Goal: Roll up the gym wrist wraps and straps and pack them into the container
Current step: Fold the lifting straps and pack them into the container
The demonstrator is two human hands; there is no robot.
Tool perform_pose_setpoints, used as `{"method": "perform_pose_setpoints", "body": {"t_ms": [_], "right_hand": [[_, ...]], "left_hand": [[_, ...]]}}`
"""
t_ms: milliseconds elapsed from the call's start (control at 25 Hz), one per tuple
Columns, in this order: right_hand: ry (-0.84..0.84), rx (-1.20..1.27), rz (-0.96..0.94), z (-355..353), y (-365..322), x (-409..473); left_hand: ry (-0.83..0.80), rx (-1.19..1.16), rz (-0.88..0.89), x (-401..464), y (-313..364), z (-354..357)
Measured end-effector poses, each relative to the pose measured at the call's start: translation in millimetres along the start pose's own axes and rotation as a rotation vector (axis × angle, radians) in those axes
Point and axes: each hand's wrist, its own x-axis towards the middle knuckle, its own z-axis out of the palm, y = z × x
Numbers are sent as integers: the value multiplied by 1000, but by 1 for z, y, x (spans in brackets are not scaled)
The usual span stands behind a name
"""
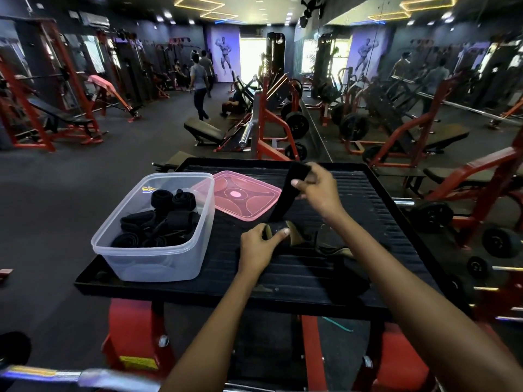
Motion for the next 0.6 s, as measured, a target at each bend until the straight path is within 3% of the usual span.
{"method": "perform_pose_setpoints", "body": {"t_ms": [120,240,320,440,600], "right_hand": [[-176,56,53,5,8,-18],[-104,151,99,0,7,-19],[-59,156,101,-7,4,-14],[-65,84,63,-11,4,-14],[-26,-225,-91,-10,11,-17]], "left_hand": [[35,-105,-117,7,-6,-5],[-189,-34,-13,5,-11,-7],[-234,51,67,4,-14,-6],[-153,-24,84,1,-5,-7],[-50,-176,73,-3,1,-7]]}}
